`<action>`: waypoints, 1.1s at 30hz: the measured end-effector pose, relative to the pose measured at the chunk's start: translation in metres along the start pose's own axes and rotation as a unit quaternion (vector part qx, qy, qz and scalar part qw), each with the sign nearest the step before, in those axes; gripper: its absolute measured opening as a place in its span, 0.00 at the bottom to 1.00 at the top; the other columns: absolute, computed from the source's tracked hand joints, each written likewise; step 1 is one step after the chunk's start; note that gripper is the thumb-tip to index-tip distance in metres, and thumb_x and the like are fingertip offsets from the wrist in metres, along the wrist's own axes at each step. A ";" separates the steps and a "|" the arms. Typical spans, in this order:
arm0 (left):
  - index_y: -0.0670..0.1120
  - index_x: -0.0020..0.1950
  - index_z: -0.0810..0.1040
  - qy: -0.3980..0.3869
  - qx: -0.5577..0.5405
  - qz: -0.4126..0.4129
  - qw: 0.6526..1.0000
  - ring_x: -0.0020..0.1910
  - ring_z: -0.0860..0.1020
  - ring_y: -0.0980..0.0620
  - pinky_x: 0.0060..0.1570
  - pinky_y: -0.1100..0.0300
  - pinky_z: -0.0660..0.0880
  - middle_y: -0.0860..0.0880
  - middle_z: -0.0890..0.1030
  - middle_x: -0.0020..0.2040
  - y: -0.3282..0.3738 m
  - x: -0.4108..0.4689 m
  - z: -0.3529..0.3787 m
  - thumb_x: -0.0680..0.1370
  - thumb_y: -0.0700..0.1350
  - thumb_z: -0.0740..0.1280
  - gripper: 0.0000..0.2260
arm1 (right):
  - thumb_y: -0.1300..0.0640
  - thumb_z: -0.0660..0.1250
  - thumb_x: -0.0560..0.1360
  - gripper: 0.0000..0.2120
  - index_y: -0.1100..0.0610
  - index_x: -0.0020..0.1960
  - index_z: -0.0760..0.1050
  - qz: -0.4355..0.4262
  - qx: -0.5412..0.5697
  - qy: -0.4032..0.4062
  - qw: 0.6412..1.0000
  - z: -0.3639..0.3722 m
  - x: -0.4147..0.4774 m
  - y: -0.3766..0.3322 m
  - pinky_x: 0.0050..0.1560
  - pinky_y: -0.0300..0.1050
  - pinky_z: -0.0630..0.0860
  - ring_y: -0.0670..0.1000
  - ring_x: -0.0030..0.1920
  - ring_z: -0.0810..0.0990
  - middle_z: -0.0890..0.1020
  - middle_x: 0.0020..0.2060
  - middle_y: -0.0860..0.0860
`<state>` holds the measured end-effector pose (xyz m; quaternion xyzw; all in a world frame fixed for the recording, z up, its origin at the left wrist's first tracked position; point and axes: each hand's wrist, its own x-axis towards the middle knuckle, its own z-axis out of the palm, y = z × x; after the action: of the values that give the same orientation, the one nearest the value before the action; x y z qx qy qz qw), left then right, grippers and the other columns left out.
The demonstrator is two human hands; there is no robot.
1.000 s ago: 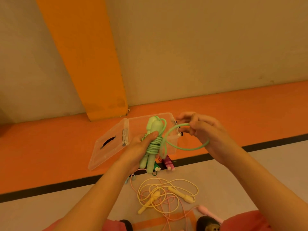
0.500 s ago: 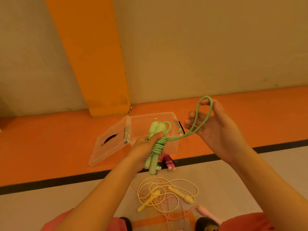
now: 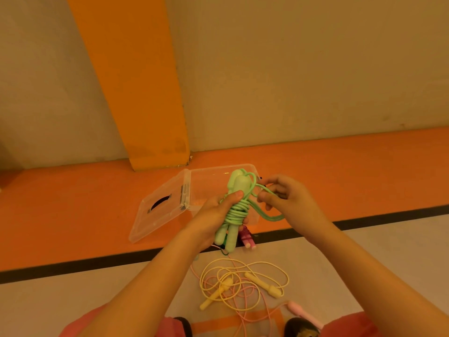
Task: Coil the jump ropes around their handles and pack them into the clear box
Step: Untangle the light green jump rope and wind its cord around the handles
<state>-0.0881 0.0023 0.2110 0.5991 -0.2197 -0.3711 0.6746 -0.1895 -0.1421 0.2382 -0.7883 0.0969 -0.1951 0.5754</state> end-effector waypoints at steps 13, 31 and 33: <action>0.43 0.44 0.77 0.016 0.067 0.049 0.996 0.31 0.79 0.53 0.32 0.61 0.76 0.49 0.81 0.32 0.004 -0.007 0.007 0.77 0.46 0.65 0.07 | 0.62 0.68 0.72 0.06 0.58 0.50 0.77 0.065 0.170 0.002 0.983 0.001 -0.001 -0.002 0.36 0.34 0.74 0.44 0.33 0.78 0.83 0.34 0.48; 0.44 0.50 0.76 0.026 0.098 0.103 0.989 0.30 0.80 0.54 0.30 0.61 0.77 0.47 0.81 0.36 0.007 -0.004 0.004 0.76 0.39 0.68 0.04 | 0.66 0.64 0.74 0.07 0.66 0.49 0.78 0.118 0.317 -0.009 0.941 0.004 -0.001 -0.001 0.43 0.37 0.79 0.49 0.42 0.83 0.84 0.40 0.54; 0.43 0.50 0.76 0.032 0.093 0.103 0.990 0.30 0.79 0.53 0.30 0.60 0.76 0.46 0.81 0.36 0.008 -0.003 0.003 0.76 0.40 0.68 0.04 | 0.67 0.62 0.75 0.08 0.65 0.50 0.78 0.131 0.350 -0.020 0.928 0.002 0.000 -0.003 0.44 0.38 0.80 0.49 0.43 0.83 0.84 0.41 0.54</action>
<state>-0.0908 0.0027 0.2203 0.6450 -0.2914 -0.2583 0.6575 -0.1887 -0.1393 0.2404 -0.5212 0.1137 -0.1240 0.8367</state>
